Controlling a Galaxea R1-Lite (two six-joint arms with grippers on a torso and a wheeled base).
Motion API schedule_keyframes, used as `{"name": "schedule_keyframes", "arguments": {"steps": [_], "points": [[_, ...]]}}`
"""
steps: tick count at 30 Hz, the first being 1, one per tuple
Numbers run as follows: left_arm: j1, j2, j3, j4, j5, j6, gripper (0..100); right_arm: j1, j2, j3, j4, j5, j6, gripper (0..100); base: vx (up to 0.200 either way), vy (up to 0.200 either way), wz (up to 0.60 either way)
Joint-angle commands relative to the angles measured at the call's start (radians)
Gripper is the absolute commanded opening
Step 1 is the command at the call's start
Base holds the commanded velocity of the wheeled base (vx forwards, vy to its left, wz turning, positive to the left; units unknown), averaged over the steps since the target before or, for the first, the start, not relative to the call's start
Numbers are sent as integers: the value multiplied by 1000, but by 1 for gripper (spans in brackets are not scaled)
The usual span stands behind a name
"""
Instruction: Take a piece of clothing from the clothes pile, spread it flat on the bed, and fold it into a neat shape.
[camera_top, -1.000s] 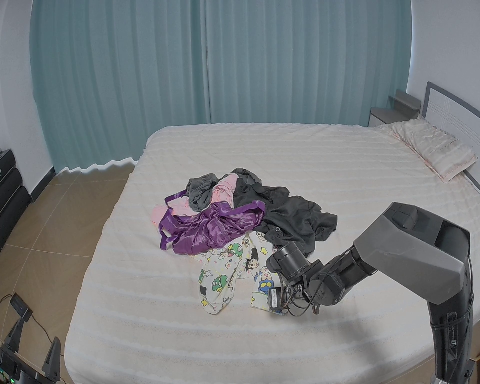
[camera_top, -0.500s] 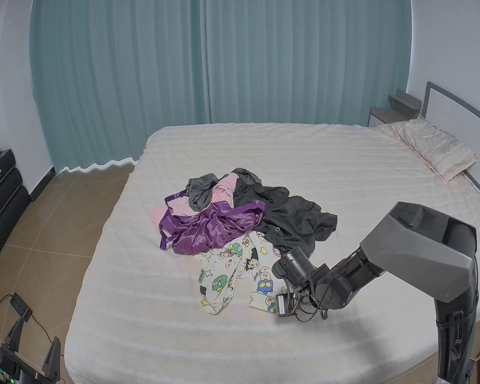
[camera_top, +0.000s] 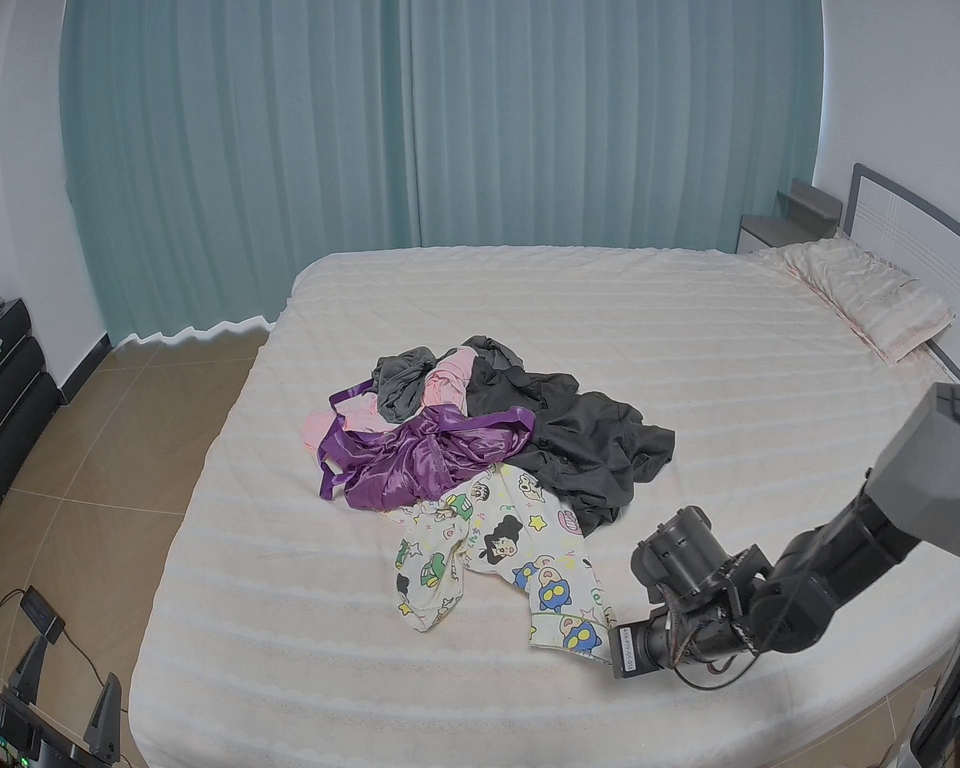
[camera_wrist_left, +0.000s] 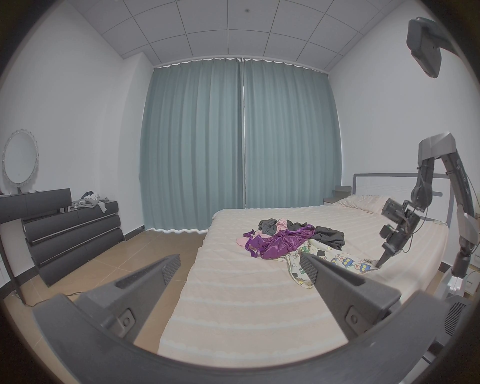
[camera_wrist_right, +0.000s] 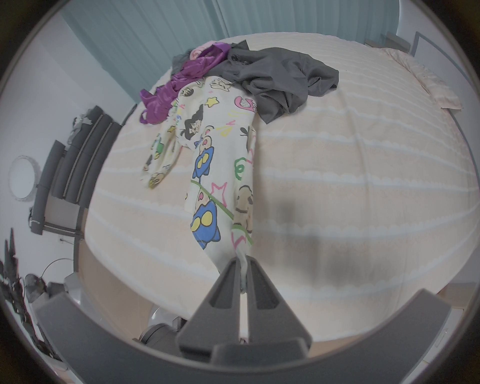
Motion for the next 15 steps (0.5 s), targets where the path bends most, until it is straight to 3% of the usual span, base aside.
{"name": "schedule_keyframes", "arguments": {"steps": [1, 5, 7, 8, 9, 12, 13, 15], "points": [[0, -18, 18, -2, -7, 16, 100, 48, -223, 205, -121, 69, 0, 0, 0, 0, 0], [0, -18, 13, -16, -30, 64, 100, 84, -319, 295, -187, 86, 0, 0, 0, 0, 0], [-1, -12, -36, -45, -42, 41, 100, 93, -354, 314, -201, 89, 0, 0, 0, 0, 0], [-12, 31, -160, -74, -65, -45, 100, 104, -405, 332, -217, 99, 2, 0, 0, 0, 0], [-15, 71, -191, -68, -87, -66, 100, 108, -425, 337, -223, 106, 0, 0, 0, 0, 0], [-18, 159, -194, -65, -150, -60, 100, 110, -459, 337, -233, 119, 2, 0, 0, 0, 0], [-18, 354, -194, -76, -272, -54, 100, 108, -509, 337, -255, 125, 5, 0, 0, 0, 0], [-20, 481, -202, -113, -332, -45, 100, 101, -535, 338, -278, 125, 10, 0, 0, 0, 0]]}}
